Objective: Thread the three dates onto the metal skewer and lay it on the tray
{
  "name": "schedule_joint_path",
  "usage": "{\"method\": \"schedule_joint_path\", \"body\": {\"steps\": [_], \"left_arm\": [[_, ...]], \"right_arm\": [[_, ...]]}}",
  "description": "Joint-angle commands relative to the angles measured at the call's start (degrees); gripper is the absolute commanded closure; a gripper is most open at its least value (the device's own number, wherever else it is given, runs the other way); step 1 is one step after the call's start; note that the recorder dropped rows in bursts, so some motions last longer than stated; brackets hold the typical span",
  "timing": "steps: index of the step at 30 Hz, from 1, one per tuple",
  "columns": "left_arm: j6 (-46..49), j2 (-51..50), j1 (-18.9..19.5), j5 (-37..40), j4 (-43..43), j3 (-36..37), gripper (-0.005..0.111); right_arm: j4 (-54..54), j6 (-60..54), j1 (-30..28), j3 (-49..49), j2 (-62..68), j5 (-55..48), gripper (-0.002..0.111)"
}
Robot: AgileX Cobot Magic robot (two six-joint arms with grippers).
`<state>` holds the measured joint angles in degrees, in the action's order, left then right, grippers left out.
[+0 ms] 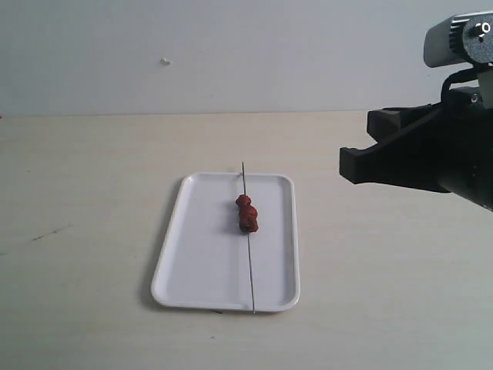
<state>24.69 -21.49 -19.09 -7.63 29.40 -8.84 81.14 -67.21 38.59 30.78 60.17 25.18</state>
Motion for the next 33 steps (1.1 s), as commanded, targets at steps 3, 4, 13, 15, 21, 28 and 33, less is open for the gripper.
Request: {"method": "schedule_joint_path", "body": {"steps": [3, 4, 13, 15, 21, 28, 33], "left_arm": [[-0.3, 0.2, 0.1, -0.2, 0.0, 0.3, 0.107], [-0.3, 0.2, 0.1, -0.2, 0.0, 0.3, 0.107], [-0.3, 0.2, 0.1, -0.2, 0.0, 0.3, 0.107], [-0.3, 0.2, 0.1, -0.2, 0.0, 0.3, 0.107], [-0.3, 0.2, 0.1, -0.2, 0.0, 0.3, 0.107], [-0.2, 0.2, 0.1, -0.2, -0.1, 0.3, 0.107], [-0.2, 0.2, 0.1, -0.2, -0.1, 0.3, 0.107]], "right_arm": [[-0.2, -0.2, 0.1, -0.2, -0.4, 0.7, 0.097], [-0.2, -0.2, 0.1, -0.2, -0.4, 0.7, 0.097], [-0.2, -0.2, 0.1, -0.2, -0.4, 0.7, 0.097], [-0.2, -0.2, 0.1, -0.2, -0.4, 0.7, 0.097], [-0.4, -0.6, -0.3, -0.2, -0.9, 1.3, 0.097], [-0.8, -1.9, -12.8, -0.2, -10.2, -15.2, 0.097], [-1.9, -2.1, -27.2, -0.2, -19.9, -26.9, 0.097]]}}
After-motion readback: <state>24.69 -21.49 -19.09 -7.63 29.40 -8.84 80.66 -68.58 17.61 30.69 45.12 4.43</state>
